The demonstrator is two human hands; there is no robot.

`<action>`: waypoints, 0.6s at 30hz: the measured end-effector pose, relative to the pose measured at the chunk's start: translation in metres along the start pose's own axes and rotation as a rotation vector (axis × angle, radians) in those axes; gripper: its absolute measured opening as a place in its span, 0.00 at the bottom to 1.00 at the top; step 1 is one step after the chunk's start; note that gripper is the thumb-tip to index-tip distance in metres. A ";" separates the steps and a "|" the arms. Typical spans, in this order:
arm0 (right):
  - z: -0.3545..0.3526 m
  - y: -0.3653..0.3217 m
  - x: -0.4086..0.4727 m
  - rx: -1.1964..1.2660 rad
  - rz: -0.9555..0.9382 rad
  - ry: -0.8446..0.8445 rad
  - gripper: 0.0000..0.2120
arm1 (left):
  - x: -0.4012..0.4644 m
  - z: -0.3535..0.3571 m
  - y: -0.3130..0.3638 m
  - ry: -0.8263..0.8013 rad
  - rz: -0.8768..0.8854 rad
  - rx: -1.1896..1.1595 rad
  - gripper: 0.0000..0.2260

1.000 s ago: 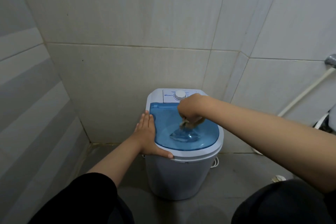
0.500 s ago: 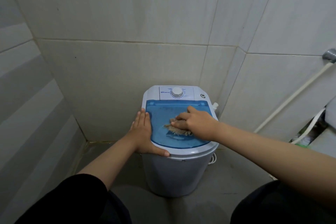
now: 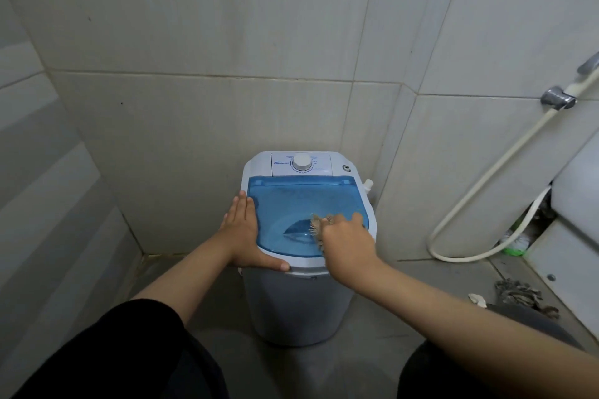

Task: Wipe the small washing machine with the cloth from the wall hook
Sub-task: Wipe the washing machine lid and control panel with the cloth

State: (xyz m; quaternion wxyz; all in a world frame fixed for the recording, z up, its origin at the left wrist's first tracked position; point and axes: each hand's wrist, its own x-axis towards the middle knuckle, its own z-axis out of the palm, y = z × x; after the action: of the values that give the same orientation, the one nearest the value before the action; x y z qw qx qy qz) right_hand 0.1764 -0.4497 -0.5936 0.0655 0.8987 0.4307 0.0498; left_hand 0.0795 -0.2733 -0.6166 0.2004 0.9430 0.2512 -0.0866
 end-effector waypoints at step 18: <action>0.033 0.058 -0.036 -0.164 -0.813 0.409 0.20 | 0.000 0.000 0.002 0.029 -0.011 0.042 0.75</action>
State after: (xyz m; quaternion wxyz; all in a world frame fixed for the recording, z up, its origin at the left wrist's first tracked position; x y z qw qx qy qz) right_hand 0.2033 -0.5163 -0.6175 0.0643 0.6204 0.7470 0.2301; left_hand 0.0800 -0.2751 -0.6163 0.1767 0.9467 0.2572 -0.0794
